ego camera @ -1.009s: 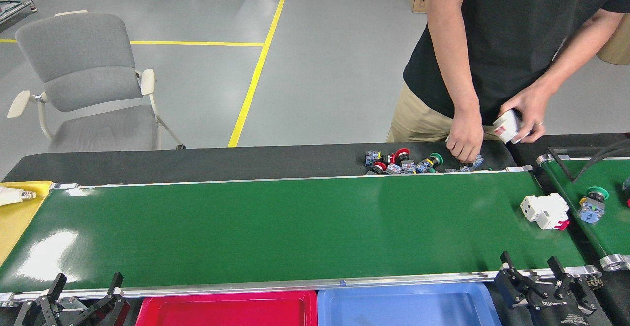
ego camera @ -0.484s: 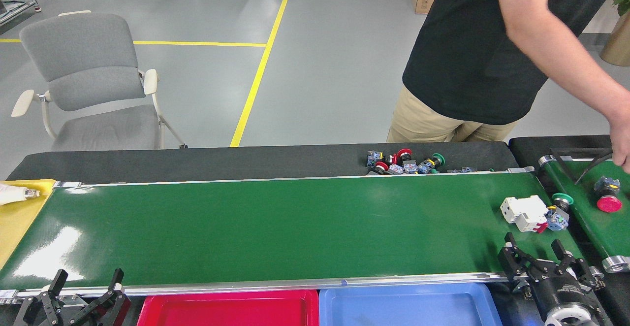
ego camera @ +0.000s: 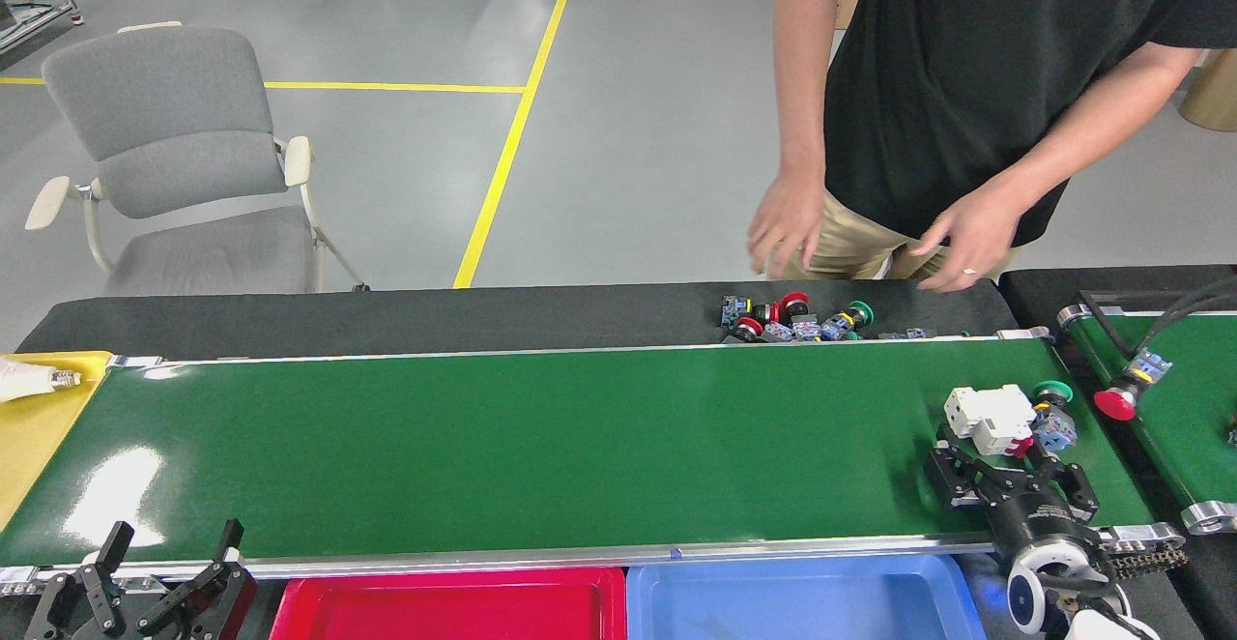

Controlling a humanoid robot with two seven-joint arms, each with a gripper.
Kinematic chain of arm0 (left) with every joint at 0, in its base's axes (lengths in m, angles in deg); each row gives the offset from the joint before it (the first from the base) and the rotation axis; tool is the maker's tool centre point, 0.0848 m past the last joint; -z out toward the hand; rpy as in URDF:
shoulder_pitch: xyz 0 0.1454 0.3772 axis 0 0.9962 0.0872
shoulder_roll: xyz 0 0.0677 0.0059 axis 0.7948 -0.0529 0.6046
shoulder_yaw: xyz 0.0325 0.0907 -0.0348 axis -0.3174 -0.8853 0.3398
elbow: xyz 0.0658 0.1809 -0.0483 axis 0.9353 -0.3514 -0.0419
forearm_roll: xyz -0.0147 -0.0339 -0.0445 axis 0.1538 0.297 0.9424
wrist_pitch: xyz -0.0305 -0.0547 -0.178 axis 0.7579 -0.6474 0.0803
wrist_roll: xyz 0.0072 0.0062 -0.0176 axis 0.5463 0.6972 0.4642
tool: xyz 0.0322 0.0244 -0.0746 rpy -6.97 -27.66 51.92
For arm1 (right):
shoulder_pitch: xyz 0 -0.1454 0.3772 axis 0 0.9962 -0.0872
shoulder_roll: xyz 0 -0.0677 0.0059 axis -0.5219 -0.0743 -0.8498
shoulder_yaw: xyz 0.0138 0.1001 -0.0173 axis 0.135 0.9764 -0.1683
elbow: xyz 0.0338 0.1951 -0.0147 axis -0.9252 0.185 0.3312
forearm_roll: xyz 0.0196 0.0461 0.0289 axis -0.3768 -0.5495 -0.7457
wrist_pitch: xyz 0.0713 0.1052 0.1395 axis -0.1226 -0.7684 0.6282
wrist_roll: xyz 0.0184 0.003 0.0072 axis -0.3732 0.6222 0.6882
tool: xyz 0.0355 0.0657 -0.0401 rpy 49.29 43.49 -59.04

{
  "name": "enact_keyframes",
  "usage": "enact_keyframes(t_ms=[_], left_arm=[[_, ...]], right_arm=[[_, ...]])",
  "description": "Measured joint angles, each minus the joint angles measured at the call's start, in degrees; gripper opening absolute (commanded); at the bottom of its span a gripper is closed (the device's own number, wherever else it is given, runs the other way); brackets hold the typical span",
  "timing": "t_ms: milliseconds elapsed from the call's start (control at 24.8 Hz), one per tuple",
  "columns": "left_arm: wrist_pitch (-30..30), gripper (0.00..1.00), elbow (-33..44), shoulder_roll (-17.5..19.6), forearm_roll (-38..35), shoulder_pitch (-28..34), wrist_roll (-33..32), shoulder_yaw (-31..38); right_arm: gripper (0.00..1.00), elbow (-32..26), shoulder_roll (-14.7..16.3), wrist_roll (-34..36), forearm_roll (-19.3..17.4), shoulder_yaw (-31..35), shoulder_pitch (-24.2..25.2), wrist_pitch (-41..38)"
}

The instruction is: Pick switch part from conveyor to tray

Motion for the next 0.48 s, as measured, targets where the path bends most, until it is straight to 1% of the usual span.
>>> enact_keyframes(t_ms=[40,161,202,242,283,323,363,484], left_arm=[[0.00,1.00,-0.05,0.00,0.00,-0.31,-0.02,-0.25],[0.01,1.00,-0.39,0.00,0.00,-1.17,-0.04,-1.08],[0.01,1.00,-0.43,0.00,0.00,-1.36,-0.04,-1.42],[0.01,1.00,-0.46,0.00,0.00,-1.44,-0.04,-1.66],[0.01,1.00,-0.48,0.00,0.00,-1.44,-0.04,-1.76],[0.01,1.00,-0.49,0.00,0.00,-1.44,-0.04,-1.79],[0.01,1.00,-0.50,0.00,0.00,-1.46,-0.05,-1.79],[0.01,1.00,-0.51,0.00,0.00,-1.48,-0.06,-1.80]], right_arm=[[0.86,0.88,0.00,0.13,0.00,-0.14,-0.64,0.09],[0.47,2.84,0.02,0.38,0.00,-1.29,-2.01,0.24],[0.36,2.98,0.21,0.50,-0.01,-2.19,-2.20,0.28],[0.22,2.99,0.44,0.58,-0.16,-2.94,-2.25,0.35],[0.12,2.98,0.56,0.61,-0.27,-3.31,-2.25,0.41],[0.06,2.92,0.57,0.63,-0.36,-3.56,-2.24,0.41],[0.02,2.87,0.56,0.63,-0.43,-3.71,-2.24,0.23],[0.02,2.05,0.56,0.66,-0.53,-3.80,-2.13,0.01]])
